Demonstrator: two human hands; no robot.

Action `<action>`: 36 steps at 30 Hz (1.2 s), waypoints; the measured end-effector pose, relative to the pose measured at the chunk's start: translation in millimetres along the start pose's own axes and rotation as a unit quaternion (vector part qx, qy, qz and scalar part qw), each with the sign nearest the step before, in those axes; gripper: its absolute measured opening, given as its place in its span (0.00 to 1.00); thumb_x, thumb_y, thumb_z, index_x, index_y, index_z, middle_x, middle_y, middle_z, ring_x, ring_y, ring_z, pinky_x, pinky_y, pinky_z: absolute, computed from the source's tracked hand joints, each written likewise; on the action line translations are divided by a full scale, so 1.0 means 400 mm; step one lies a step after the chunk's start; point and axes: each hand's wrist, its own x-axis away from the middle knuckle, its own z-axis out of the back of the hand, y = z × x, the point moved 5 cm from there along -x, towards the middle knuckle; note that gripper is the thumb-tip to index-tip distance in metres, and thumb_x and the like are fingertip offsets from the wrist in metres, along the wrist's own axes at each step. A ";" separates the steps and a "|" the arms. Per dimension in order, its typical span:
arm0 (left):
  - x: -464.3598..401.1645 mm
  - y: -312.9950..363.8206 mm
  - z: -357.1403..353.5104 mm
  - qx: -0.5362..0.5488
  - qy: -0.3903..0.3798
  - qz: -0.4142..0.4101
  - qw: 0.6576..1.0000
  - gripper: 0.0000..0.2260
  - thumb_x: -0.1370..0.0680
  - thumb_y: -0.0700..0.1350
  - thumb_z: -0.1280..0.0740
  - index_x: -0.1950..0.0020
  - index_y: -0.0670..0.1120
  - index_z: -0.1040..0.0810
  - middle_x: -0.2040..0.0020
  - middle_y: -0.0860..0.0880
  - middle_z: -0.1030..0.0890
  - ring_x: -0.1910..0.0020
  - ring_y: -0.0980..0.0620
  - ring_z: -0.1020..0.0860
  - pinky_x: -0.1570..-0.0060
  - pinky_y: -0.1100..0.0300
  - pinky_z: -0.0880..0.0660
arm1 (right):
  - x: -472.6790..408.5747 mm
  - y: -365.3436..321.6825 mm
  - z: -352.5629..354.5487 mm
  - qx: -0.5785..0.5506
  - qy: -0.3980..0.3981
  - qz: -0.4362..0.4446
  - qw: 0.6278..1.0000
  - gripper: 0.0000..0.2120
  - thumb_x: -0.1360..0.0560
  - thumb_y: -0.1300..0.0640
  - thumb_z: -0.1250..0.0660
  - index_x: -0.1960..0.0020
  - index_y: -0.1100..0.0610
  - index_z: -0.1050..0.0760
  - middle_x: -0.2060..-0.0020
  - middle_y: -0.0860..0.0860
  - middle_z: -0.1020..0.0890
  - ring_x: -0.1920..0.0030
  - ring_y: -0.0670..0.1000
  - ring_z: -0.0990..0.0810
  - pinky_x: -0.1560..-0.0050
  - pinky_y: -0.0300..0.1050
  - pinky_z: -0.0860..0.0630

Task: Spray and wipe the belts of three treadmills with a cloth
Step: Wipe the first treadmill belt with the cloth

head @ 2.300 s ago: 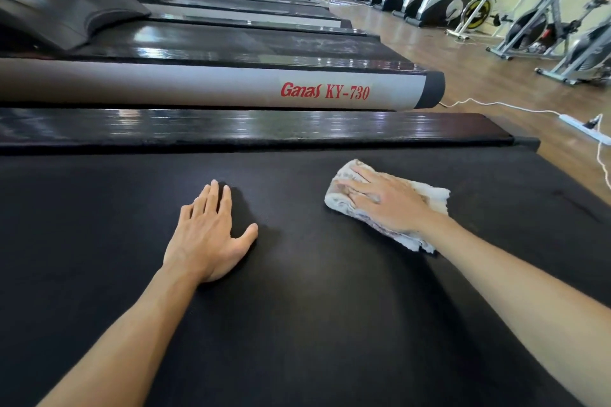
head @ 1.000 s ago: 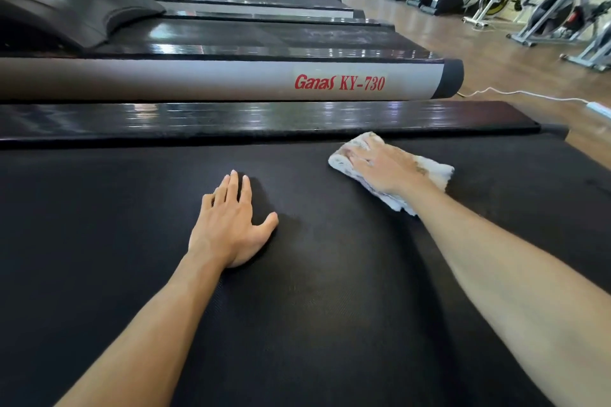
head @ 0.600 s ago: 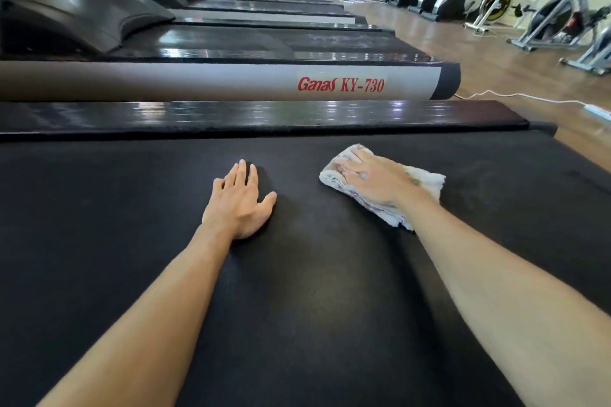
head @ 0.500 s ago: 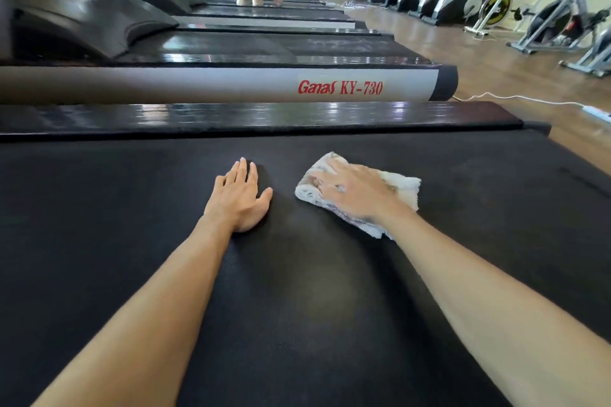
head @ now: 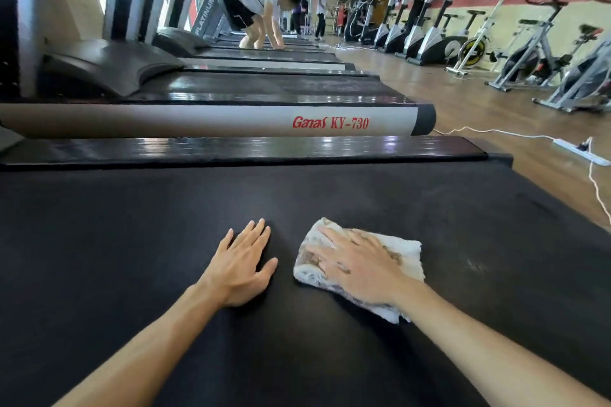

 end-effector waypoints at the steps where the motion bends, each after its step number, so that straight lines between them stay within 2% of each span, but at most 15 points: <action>1: 0.020 0.020 -0.005 0.009 0.009 -0.011 1.000 0.41 0.25 0.66 0.63 0.16 0.48 0.54 0.17 0.53 0.59 0.19 0.56 0.61 0.21 0.52 0.64 | 0.043 0.001 -0.002 -0.009 -0.011 0.005 1.000 0.23 0.17 0.39 0.55 0.22 0.29 0.45 0.18 0.37 0.53 0.19 0.48 0.50 0.19 0.56 0.52; 4: 0.061 0.042 -0.015 0.019 0.018 -0.024 0.999 0.44 0.31 0.65 0.68 0.16 0.48 0.55 0.17 0.54 0.59 0.19 0.57 0.61 0.22 0.54 0.65 | 0.080 0.041 0.024 -0.016 0.002 -0.035 0.999 0.24 0.18 0.36 0.57 0.22 0.28 0.44 0.18 0.35 0.52 0.18 0.47 0.48 0.19 0.52 0.50; 8: 0.062 0.040 -0.021 0.000 0.016 -0.019 1.000 0.45 0.31 0.64 0.69 0.16 0.48 0.56 0.17 0.53 0.59 0.19 0.57 0.61 0.21 0.53 0.64 | 0.011 0.028 0.039 0.000 0.027 -0.091 0.996 0.22 0.14 0.43 0.53 0.21 0.33 0.43 0.17 0.41 0.50 0.19 0.52 0.44 0.21 0.55 0.47; 11: 0.060 0.041 -0.029 -0.012 0.020 -0.017 1.000 0.44 0.31 0.64 0.69 0.16 0.48 0.56 0.17 0.54 0.59 0.19 0.58 0.61 0.21 0.53 0.63 | 0.059 -0.057 0.021 -0.006 0.031 -0.032 0.999 0.21 0.14 0.43 0.52 0.22 0.31 0.43 0.18 0.39 0.51 0.19 0.51 0.48 0.20 0.56 0.51; 13: 0.063 0.040 -0.028 -0.014 0.018 -0.023 0.999 0.44 0.30 0.64 0.68 0.16 0.48 0.56 0.17 0.54 0.59 0.19 0.58 0.61 0.21 0.52 0.63 | 0.138 -0.079 0.019 -0.013 0.002 0.003 1.000 0.21 0.14 0.43 0.51 0.23 0.29 0.43 0.18 0.36 0.53 0.20 0.47 0.52 0.21 0.51 0.56; 15: 0.067 0.040 -0.025 -0.014 0.019 -0.024 0.999 0.44 0.31 0.65 0.68 0.16 0.48 0.56 0.17 0.54 0.60 0.19 0.58 0.61 0.21 0.53 0.64 | 0.194 -0.036 0.021 -0.017 -0.021 -0.011 1.000 0.21 0.14 0.42 0.51 0.23 0.27 0.44 0.19 0.33 0.57 0.19 0.44 0.54 0.21 0.45 0.59; 18: 0.085 0.044 -0.026 -0.009 0.016 -0.021 1.000 0.45 0.32 0.67 0.68 0.16 0.49 0.57 0.17 0.54 0.61 0.19 0.58 0.62 0.21 0.54 0.65 | 0.180 0.046 0.038 -0.010 0.000 -0.062 0.998 0.21 0.14 0.42 0.51 0.22 0.28 0.43 0.18 0.34 0.54 0.19 0.45 0.49 0.21 0.44 0.54; 21: 0.098 0.047 -0.027 -0.010 0.009 -0.027 1.000 0.45 0.32 0.68 0.68 0.16 0.50 0.58 0.17 0.54 0.61 0.20 0.58 0.63 0.22 0.55 0.66 | 0.119 0.030 0.045 0.003 0.021 -0.092 0.995 0.21 0.13 0.42 0.51 0.22 0.31 0.42 0.17 0.38 0.51 0.19 0.49 0.45 0.21 0.49 0.49; 24: 0.102 0.049 -0.024 -0.022 0.000 -0.026 0.999 0.46 0.32 0.68 0.68 0.16 0.50 0.59 0.18 0.54 0.63 0.20 0.58 0.64 0.22 0.55 0.66 | 0.130 -0.041 0.028 -0.002 0.011 -0.041 0.999 0.21 0.14 0.43 0.51 0.21 0.31 0.42 0.17 0.40 0.52 0.18 0.50 0.50 0.20 0.52 0.53; 26: 0.108 0.052 -0.022 -0.020 0.004 -0.026 0.999 0.46 0.32 0.68 0.68 0.16 0.50 0.59 0.18 0.54 0.63 0.20 0.58 0.64 0.22 0.55 0.67 | 0.166 -0.072 0.025 -0.025 -0.006 -0.003 1.000 0.21 0.14 0.43 0.50 0.22 0.30 0.41 0.17 0.37 0.54 0.18 0.47 0.53 0.20 0.49 0.57; 29: 0.115 0.055 -0.027 -0.024 0.001 -0.029 0.999 0.45 0.32 0.68 0.69 0.17 0.50 0.60 0.18 0.54 0.63 0.20 0.58 0.64 0.22 0.54 0.67 | 0.143 -0.042 0.030 -0.040 -0.016 -0.012 0.999 0.21 0.14 0.44 0.50 0.22 0.31 0.40 0.17 0.37 0.53 0.18 0.46 0.52 0.20 0.48 0.56; 32: 0.116 0.052 -0.028 -0.036 0.006 -0.027 0.999 0.44 0.31 0.67 0.69 0.17 0.51 0.60 0.18 0.55 0.63 0.20 0.58 0.64 0.22 0.54 0.66 | 0.076 -0.042 0.037 -0.016 0.007 -0.057 0.998 0.22 0.14 0.44 0.52 0.21 0.32 0.42 0.17 0.41 0.52 0.18 0.53 0.49 0.19 0.54 0.53; 34: 0.114 0.050 -0.030 -0.036 0.007 -0.028 0.999 0.44 0.31 0.67 0.69 0.17 0.51 0.60 0.18 0.55 0.63 0.20 0.58 0.65 0.22 0.54 0.66 | 0.074 -0.085 0.028 0.002 0.013 -0.029 0.999 0.22 0.14 0.44 0.51 0.21 0.32 0.44 0.16 0.42 0.52 0.18 0.53 0.51 0.19 0.55 0.54; 36: 0.114 0.048 -0.032 -0.032 0.012 -0.031 0.999 0.43 0.30 0.67 0.69 0.17 0.51 0.60 0.18 0.55 0.63 0.20 0.58 0.65 0.22 0.54 0.66 | 0.114 -0.109 0.010 -0.008 -0.001 0.019 1.000 0.22 0.14 0.43 0.51 0.21 0.31 0.43 0.17 0.40 0.53 0.18 0.49 0.54 0.20 0.51 0.59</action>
